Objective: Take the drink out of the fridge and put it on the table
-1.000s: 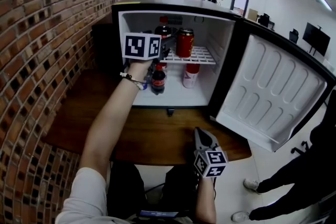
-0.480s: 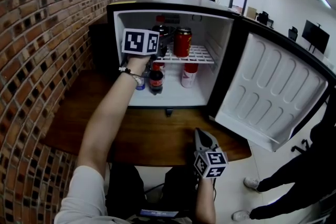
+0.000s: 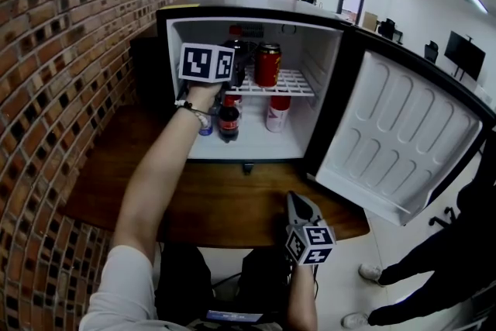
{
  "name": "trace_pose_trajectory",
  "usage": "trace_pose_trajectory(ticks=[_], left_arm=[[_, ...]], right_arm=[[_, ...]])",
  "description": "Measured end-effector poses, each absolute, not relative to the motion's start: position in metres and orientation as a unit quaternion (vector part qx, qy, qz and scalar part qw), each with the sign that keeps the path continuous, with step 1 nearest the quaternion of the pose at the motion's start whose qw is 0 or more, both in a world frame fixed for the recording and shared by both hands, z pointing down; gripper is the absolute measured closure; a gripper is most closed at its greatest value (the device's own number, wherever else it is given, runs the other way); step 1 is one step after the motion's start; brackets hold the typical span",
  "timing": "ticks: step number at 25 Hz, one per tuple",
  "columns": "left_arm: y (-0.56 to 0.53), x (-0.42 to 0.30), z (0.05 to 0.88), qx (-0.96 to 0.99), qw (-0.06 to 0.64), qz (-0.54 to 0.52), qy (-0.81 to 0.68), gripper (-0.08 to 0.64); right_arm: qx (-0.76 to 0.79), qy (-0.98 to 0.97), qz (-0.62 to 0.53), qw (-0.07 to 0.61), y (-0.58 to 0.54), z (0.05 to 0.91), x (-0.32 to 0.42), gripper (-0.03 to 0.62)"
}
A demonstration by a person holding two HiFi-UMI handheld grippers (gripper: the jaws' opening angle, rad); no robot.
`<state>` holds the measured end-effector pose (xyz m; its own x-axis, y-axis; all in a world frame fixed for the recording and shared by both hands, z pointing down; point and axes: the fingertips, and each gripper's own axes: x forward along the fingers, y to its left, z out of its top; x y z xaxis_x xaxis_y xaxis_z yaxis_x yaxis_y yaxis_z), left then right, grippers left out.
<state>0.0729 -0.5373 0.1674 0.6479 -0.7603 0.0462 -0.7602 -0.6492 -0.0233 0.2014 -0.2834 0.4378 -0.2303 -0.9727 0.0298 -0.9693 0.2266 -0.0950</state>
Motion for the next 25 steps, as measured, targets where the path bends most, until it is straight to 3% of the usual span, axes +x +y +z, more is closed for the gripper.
trace_pose_trajectory(ticks=[25], left_arm=[[-0.436,0.04,0.186,-0.926,0.015,0.017,0.376,0.264]], right_arm=[[-0.597,0.801,-0.022,0.025,-0.278,0.418,0.171,0.572]])
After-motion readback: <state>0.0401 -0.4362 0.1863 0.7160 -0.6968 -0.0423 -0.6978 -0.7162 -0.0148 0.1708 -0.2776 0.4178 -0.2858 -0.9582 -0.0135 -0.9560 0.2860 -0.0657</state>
